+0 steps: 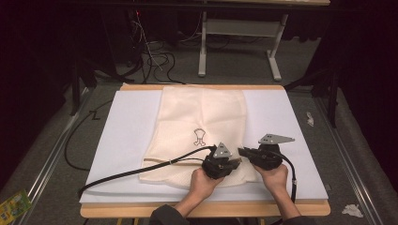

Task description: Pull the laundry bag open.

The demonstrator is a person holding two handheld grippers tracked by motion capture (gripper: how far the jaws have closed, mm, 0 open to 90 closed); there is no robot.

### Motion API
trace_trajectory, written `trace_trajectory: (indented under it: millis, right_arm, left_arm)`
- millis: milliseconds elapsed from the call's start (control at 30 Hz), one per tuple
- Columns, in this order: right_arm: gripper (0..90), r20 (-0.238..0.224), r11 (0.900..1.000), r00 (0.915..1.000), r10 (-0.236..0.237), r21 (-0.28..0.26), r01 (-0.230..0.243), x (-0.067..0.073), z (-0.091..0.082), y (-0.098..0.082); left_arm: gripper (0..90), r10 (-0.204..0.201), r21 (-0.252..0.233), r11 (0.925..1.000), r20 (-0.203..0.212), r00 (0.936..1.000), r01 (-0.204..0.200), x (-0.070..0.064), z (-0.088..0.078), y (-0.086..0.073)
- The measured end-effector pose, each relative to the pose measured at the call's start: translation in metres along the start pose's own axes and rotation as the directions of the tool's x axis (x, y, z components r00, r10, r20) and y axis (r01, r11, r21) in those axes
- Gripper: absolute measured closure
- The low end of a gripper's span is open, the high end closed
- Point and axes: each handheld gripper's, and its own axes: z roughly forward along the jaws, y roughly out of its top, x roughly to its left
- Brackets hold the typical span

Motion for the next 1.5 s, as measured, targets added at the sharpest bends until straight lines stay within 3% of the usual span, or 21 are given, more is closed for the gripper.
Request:
trace_trajectory:
  millis: [733,1233,1500]
  right_arm:
    - [88.3,-0.002,1.0,0.9999,-0.016,0.002,0.016,-0.002,-0.001,-0.004]
    - [88.3,0.001,1.0,1.0,-0.009,0.001,0.009,-0.004,-0.003,-0.006]
    - [88.3,0.001,1.0,1.0,-0.01,0.002,0.01,-0.005,-0.002,-0.007]
  left_arm:
    - [87.0,0.03,0.03,0.9991,-0.01,0.9995,-0.03,0.0,-0.007,0.0]
    - [87.0,0.062,0.05,0.9969,-0.04,0.9973,-0.06,0.0,-0.012,-0.001]
    - [87.0,0.044,0.043,0.9982,-0.037,0.9983,-0.043,0.004,-0.016,-0.004]
